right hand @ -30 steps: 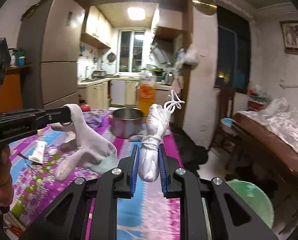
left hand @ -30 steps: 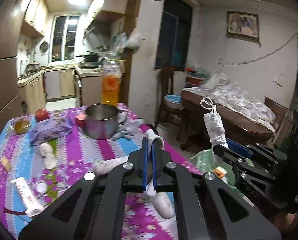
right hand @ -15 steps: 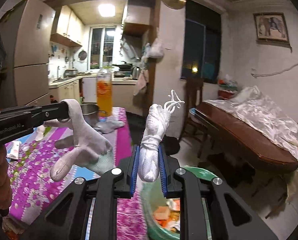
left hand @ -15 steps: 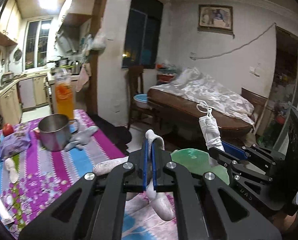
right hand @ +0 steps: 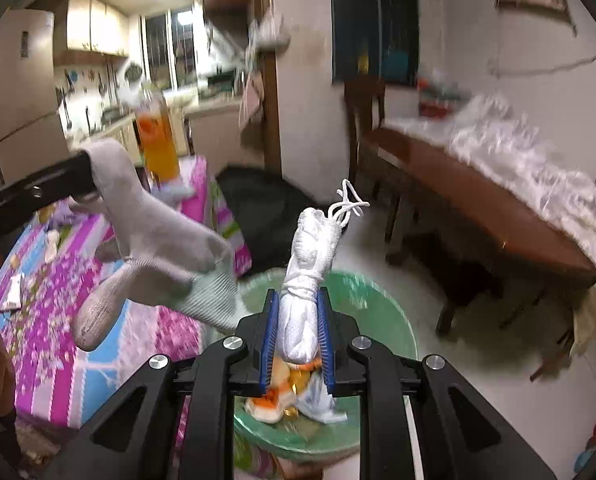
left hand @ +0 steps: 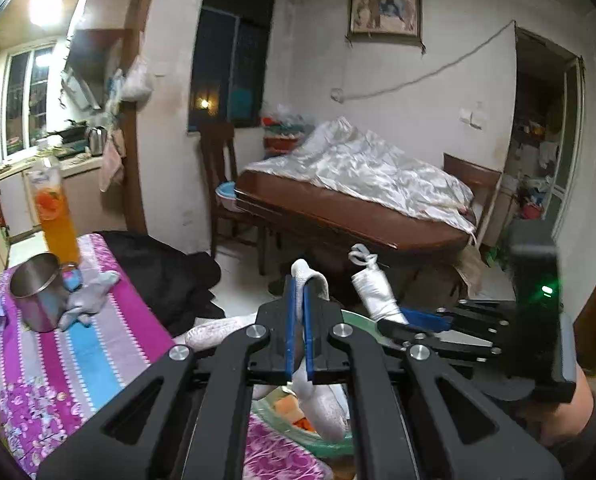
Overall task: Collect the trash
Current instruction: 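Carry both white gloves off the table over the green bin, then open the left tool over the bin while the right tool releases its glove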
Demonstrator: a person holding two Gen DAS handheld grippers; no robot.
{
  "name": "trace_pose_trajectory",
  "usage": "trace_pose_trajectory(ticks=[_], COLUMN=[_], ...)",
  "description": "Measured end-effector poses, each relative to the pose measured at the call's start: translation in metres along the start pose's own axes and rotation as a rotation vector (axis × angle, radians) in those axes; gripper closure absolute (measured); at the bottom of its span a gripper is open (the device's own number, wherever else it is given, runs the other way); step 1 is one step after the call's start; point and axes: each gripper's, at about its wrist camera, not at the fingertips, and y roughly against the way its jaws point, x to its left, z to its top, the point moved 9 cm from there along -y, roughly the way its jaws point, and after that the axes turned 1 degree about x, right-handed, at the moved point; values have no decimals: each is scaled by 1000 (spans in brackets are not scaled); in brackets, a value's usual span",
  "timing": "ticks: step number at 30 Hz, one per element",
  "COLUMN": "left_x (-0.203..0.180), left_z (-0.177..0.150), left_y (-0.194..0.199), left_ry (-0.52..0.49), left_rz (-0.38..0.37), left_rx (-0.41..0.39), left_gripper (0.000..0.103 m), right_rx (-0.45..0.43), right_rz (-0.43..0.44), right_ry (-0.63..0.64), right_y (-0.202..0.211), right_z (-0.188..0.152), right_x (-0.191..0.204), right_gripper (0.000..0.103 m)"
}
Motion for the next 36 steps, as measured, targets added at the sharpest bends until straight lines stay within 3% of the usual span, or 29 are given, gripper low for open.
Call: trace_pose_trajectory(ticks=[7, 12, 29, 31, 33, 35, 36], left_x=[-19, -22, -16, -13, -9, -6, -4], left_z=[-8, -20, -36, -37, -38, -37, -37], left_y=[-47, -70, -92, -95, -96, -94, -94], left_ry=[-20, -38, -33, -33, -25, -22, -21], left_rz=[-6, 4, 32, 43, 60, 72, 77], left_rx=[82, 139, 206, 221, 228, 216, 217], left_gripper=[101, 101, 98, 90, 51, 36, 35], right_rx=[222, 310, 362, 355, 347, 343, 341], right_rz=[64, 68, 85, 81, 82, 87, 87], right_ry=[-50, -73, -81, -84, -89, -97, -100], right_y=[-50, -74, -90, -90, -89, -89, -89], right_z=[-15, -28, -44, -43, -43, -45, -46], right_x=[-31, -43, -35, -36, -38, -39, -40], right_gripper=[83, 83, 81, 69, 65, 62, 62])
